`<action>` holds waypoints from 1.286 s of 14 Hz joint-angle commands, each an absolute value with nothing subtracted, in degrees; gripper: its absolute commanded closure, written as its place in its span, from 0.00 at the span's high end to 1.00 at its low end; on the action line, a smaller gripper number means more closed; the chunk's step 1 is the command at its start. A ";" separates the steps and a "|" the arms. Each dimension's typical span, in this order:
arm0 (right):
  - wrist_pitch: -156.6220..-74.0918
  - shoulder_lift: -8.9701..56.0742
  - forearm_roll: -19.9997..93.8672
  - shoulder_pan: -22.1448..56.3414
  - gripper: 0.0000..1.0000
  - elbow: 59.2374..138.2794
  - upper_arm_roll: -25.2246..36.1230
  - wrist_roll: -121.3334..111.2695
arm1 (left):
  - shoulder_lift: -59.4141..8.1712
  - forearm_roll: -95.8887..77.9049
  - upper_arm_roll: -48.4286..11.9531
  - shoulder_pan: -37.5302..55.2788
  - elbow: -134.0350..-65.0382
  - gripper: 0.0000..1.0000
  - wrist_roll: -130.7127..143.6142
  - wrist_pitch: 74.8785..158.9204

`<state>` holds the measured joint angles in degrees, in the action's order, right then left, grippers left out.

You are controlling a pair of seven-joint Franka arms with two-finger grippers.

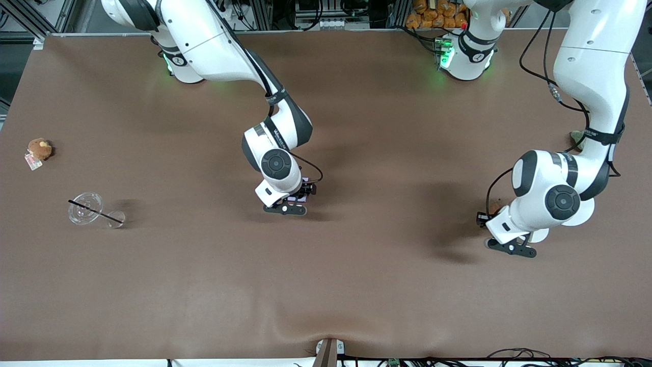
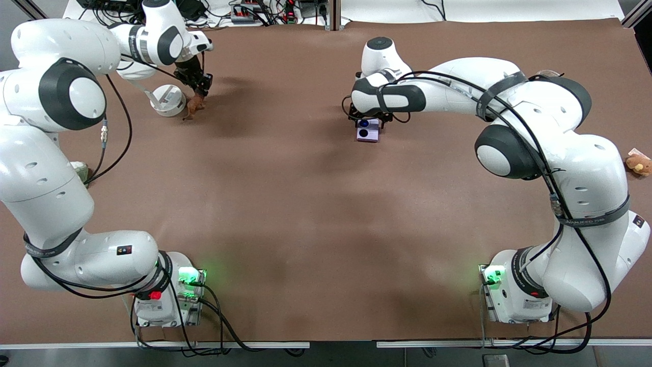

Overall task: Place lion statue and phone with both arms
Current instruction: 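Grasp the phone with the right gripper while the left gripper grasps the lion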

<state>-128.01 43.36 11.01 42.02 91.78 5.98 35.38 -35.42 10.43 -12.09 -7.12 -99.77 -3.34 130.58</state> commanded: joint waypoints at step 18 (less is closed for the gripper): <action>-118.75 35.09 12.04 31.23 0.52 90.62 6.06 35.61 | -38.32 10.99 -12.66 -9.84 -97.47 0.00 -3.69 135.00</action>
<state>-122.15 40.45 12.03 36.74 89.49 7.03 37.50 -36.90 10.44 -11.99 -9.16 -98.62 -3.34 133.32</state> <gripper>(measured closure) 0.163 0.656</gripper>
